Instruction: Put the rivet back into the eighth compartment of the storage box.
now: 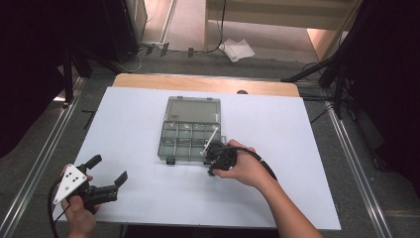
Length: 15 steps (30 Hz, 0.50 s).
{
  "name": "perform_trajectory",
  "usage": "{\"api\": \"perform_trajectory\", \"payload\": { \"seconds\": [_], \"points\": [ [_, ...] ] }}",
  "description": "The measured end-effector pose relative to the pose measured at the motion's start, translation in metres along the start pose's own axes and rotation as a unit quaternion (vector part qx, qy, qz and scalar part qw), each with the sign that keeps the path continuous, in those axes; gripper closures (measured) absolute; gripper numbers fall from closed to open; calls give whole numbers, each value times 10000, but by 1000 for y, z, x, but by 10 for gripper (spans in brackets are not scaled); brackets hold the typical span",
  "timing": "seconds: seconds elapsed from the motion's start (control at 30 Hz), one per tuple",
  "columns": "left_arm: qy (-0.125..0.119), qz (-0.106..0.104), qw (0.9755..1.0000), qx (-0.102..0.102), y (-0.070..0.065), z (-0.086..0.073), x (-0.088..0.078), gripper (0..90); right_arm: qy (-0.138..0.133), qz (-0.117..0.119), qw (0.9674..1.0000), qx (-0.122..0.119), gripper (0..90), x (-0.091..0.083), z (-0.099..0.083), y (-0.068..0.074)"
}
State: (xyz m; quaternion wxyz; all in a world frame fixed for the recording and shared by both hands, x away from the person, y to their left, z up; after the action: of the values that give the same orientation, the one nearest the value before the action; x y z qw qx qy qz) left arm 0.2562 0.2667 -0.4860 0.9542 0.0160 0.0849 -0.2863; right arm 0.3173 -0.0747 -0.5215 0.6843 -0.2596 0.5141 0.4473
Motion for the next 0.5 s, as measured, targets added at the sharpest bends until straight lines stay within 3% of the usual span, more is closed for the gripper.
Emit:
{"api": "perform_trajectory", "payload": {
  "seconds": [0.17, 0.33, 0.5],
  "points": [
    [15, -11, 10000, -7, -1, 0, 1, 0, 97, -69, 9999, 34, 816, -1, -5, -4],
    [23, -14, 10000, -3, -1, 0, 1, 0, 68, -58, 9999, -95, 812, 0, -4, -1],
    [19, -7, 10000, 4, -1, 0, 1, 0, 105, -91, 9992, -372, 810, 5, -1, 2]
  ]
}}
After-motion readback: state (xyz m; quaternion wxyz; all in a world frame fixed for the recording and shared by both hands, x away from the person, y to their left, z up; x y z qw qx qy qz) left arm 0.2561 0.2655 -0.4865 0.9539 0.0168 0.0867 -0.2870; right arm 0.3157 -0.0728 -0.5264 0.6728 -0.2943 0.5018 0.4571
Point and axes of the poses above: each handheld gripper's, and its own axes: x roughly forward along the jaws, z roughly out of its top, y roughly to its left, the point moved 5 cm from there along x, roughly forward along the jaws, and after that the axes turned 5 degrees about -y, right-handed, at the moved point
